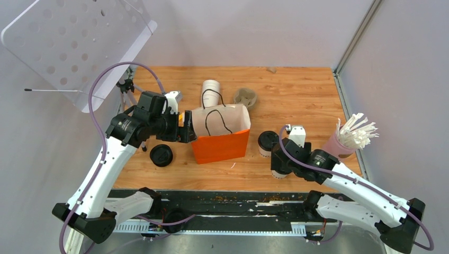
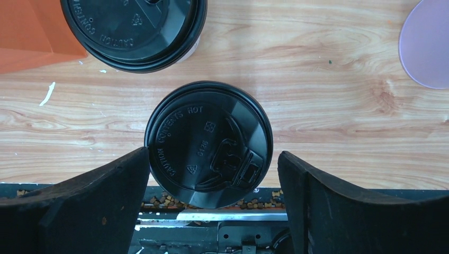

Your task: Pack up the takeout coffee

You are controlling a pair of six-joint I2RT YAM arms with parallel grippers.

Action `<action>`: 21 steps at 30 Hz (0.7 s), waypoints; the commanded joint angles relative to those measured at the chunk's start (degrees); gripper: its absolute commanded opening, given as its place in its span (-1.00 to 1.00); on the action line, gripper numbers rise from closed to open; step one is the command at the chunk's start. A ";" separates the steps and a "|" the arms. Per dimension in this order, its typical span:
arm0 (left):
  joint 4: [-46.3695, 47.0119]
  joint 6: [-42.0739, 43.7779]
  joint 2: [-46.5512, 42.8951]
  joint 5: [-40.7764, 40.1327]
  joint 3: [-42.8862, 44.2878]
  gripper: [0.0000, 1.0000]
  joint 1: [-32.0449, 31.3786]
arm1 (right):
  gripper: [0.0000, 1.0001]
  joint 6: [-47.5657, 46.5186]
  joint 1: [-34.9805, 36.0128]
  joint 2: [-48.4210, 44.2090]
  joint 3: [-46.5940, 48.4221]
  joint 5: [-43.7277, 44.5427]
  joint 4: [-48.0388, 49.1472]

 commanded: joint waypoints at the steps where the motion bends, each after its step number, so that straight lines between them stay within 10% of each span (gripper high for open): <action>1: 0.99 0.29 -0.10 0.27 1.79 0.96 -0.29 | 0.79 -2.25 0.26 -0.82 -0.36 1.95 3.22; 21: 0.73 0.62 -0.72 0.43 1.22 0.97 -0.29 | 0.77 -2.18 0.26 0.76 -0.49 0.84 3.32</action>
